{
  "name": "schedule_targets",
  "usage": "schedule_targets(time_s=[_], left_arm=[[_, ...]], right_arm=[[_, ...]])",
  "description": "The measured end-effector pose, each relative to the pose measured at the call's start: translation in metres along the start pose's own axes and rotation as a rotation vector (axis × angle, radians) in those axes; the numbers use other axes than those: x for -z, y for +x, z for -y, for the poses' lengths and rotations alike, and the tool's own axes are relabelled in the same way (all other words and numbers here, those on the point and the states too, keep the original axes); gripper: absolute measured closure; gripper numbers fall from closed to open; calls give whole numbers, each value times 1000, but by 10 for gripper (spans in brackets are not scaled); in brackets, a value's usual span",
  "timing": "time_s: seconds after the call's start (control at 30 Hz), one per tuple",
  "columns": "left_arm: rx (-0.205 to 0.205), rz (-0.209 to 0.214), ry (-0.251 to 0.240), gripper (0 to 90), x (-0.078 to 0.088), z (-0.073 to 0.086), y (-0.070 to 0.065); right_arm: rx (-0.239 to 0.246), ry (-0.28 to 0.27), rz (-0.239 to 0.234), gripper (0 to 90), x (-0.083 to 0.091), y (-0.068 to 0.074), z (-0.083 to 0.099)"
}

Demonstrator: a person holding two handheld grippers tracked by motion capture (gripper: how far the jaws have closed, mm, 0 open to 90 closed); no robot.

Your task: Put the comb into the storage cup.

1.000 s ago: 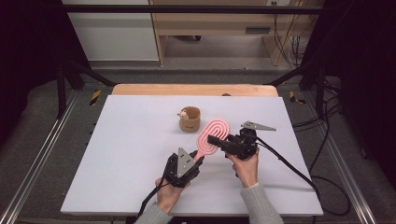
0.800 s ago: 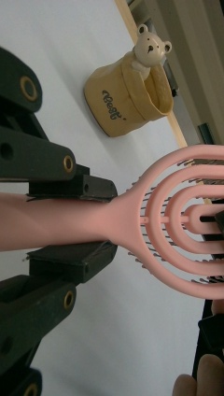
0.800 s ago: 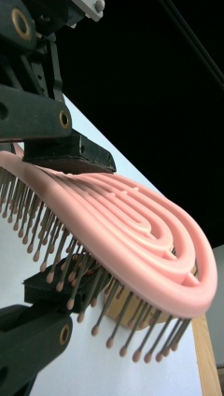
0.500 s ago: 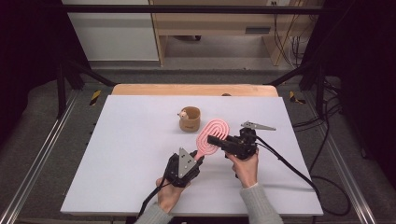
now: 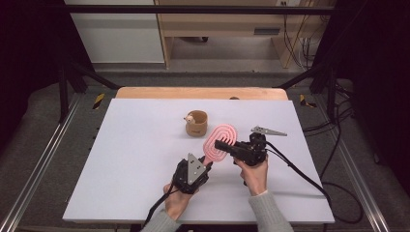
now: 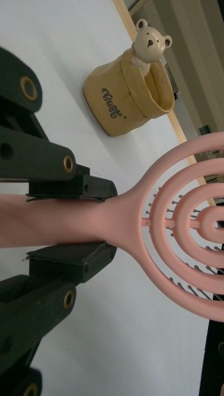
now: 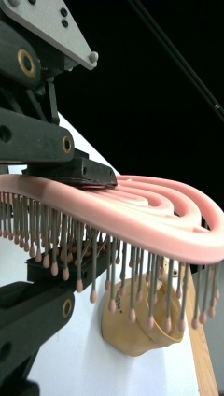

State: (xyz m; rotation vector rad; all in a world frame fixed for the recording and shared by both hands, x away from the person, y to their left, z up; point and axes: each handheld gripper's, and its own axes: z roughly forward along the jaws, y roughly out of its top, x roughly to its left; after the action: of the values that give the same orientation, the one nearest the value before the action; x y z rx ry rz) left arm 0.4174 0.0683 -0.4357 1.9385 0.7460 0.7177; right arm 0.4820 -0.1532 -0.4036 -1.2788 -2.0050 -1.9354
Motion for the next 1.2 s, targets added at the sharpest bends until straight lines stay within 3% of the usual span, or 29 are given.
schedule_targets(time_s=[0.17,0.7,0.9,1.2], left_arm=[[-11,-7,-4,695,-1,-1,0],[11,32,-1,679,-1,-4,4],[43,52,-19,578,3,-6,10],[118,141,-56,367,13,-12,28]], right_arm=[[4,-9,-6,631,1,1,0],[21,-9,-11,638,5,5,-1],[45,-5,3,639,5,8,-3],[69,-27,43,637,8,7,-6]])
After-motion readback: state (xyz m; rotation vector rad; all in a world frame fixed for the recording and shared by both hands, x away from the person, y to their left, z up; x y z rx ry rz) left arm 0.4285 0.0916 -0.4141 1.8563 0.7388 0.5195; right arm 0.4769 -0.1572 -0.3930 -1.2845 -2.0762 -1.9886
